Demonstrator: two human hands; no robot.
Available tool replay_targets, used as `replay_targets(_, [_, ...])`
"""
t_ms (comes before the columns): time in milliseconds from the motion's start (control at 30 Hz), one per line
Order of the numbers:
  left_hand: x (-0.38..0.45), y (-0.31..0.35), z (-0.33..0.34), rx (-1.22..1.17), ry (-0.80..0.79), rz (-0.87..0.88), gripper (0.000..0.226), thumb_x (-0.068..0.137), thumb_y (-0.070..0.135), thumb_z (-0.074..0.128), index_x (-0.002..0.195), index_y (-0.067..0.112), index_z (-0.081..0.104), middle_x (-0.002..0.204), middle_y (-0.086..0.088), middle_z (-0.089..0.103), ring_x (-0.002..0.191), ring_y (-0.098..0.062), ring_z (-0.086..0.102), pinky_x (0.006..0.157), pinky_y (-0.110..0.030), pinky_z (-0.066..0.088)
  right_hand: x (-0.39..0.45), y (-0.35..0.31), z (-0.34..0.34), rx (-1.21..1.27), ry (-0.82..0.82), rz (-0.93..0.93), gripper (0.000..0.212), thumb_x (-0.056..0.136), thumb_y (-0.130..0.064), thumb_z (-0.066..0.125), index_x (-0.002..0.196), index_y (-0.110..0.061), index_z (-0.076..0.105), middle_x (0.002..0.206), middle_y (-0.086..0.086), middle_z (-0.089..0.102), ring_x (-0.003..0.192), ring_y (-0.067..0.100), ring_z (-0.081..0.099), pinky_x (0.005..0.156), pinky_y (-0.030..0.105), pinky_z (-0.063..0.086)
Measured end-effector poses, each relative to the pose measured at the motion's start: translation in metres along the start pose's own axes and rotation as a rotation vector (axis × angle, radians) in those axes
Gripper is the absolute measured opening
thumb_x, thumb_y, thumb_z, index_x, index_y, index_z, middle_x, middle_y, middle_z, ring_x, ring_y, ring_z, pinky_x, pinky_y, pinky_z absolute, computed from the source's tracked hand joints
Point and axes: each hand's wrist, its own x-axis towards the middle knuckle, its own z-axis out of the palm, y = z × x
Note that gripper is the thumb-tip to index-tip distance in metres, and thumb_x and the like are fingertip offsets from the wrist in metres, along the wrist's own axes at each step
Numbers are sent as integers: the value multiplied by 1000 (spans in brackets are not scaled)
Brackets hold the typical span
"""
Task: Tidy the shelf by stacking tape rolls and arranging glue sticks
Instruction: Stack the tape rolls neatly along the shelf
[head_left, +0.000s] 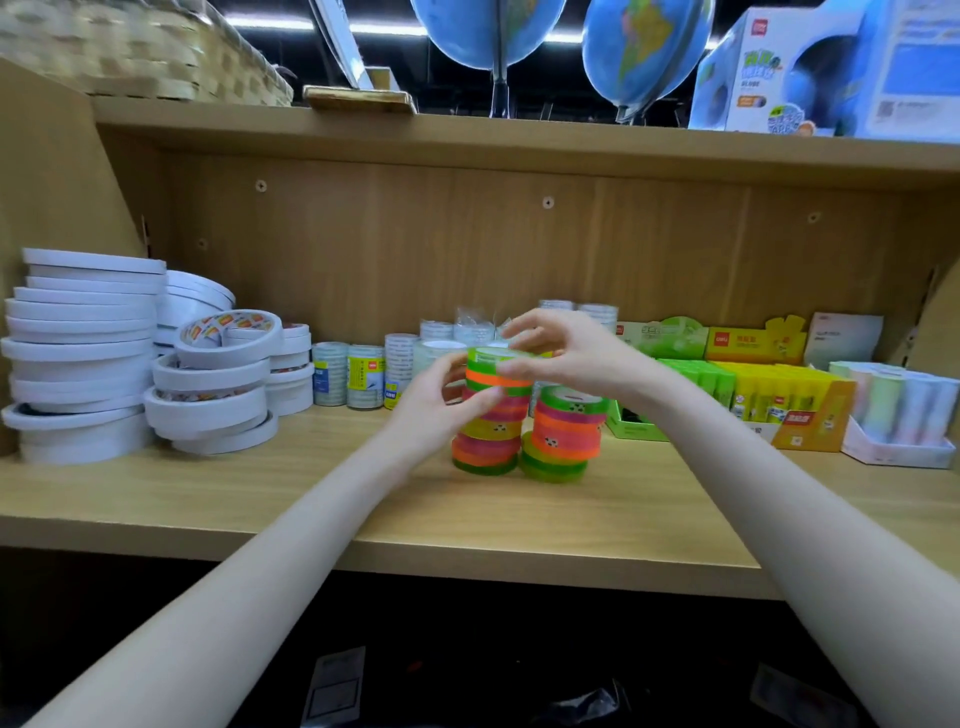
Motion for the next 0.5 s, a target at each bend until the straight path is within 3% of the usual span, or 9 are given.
replay_targets(167, [4,-4,-3,-14,12,-13,49,82,21,67,128,12,51,122,-1,60,114,-13,55,98,-29,44,5,-4,5,101,41,4,35,74,-30,76,106,-21,64,108,1,66,96,6,60,77,16,47])
replay_targets(300, [4,-4,-3,-47,19,-51,50,82,25,67,128,17,49,120,2,56,109,-8,53,84,-15,45,-7,7,-19,312,230,61,29,74,-25,75,101,-20,66,103,2,69,97,14,64,92,35,49])
replay_targets(500, [4,-2,-1,-59,-98,-156,73,72,44,68,135,23,38,129,6,48,118,-11,47,99,-32,40,-44,33,-28,163,38,165,32,78,-24,72,107,-23,61,117,0,63,105,12,59,86,26,47])
